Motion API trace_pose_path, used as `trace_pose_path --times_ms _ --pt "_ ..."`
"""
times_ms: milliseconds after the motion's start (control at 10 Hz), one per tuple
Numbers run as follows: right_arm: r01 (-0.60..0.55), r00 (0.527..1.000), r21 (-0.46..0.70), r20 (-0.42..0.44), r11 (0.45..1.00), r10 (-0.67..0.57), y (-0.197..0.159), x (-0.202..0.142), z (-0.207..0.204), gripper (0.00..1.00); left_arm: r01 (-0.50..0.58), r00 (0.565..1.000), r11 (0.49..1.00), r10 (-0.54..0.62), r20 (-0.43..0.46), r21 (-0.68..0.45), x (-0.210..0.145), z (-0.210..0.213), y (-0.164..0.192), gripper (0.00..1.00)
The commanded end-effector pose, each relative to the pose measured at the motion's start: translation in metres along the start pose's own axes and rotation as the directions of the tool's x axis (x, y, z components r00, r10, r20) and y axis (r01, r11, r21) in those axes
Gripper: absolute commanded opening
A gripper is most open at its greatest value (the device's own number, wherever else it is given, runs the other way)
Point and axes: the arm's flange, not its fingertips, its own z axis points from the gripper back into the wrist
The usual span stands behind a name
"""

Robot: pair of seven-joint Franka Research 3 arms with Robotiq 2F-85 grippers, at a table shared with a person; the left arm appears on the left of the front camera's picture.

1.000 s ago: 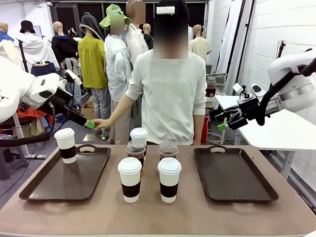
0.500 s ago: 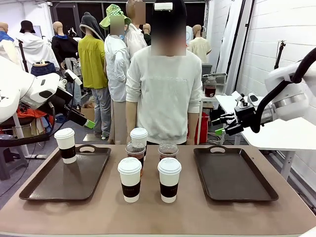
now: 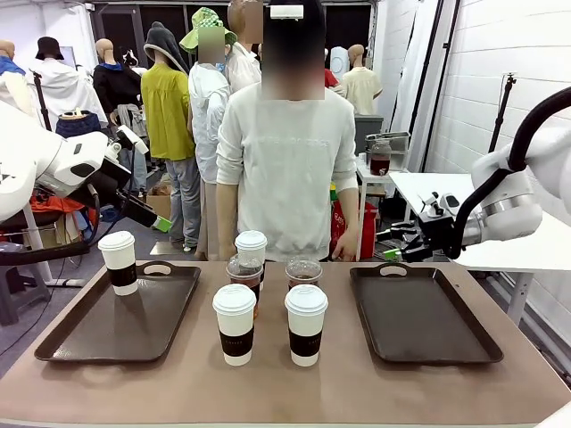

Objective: Distribute the coffee onto the tray.
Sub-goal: Pick up one iced Americano and place it on the right Handle tray.

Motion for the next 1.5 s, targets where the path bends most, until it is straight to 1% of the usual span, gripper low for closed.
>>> trace_pose_path --times_ms 0,300,600,700,1000,1200,1300,1400 --pt "-0.030 0.998 -0.029 0.052 0.999 0.032 -0.007 -0.015 -0.008 1.00 -0.004 1.000 1.000 0.004 0.007 -0.009 -0.001 0.001 0.001 1.00" --pt "0.009 0.995 -0.039 0.102 0.999 -0.005 -0.012 -0.039 -0.017 1.00 -0.004 1.000 1.000 0.004 0.007 -0.009 -0.001 0.001 0.001 1.00" --pt "0.024 0.992 -0.043 0.123 0.999 -0.018 -0.017 -0.045 -0.026 1.00 -0.004 1.000 1.000 0.004 0.007 -0.009 -0.001 0.001 0.001 1.00" --pt "0.029 0.993 -0.029 0.112 0.999 -0.026 -0.021 -0.049 -0.036 1.00 -0.004 1.000 1.000 0.004 0.007 -0.009 -0.001 0.001 0.001 1.00" --pt "0.043 0.991 -0.006 0.125 0.999 -0.042 -0.031 -0.056 -0.067 1.00 -0.004 1.000 1.000 0.004 0.007 -0.009 -0.001 0.001 0.001 1.00" --pt "0.055 0.990 0.034 0.126 0.998 -0.059 -0.033 -0.063 -0.090 1.00 -0.004 1.000 1.000 0.004 0.007 -0.009 -0.001 0.001 0.001 1.00" --pt "0.062 0.991 0.044 0.119 0.997 -0.067 -0.034 -0.065 -0.094 1.00 -0.004 1.000 1.000 0.004 0.007 -0.009 -0.001 0.001 0.001 1.00" --pt "0.057 0.990 0.040 0.127 0.998 -0.062 -0.033 -0.063 -0.090 1.00 -0.004 1.000 1.000 0.004 0.007 -0.009 -0.001 0.001 0.001 1.00"
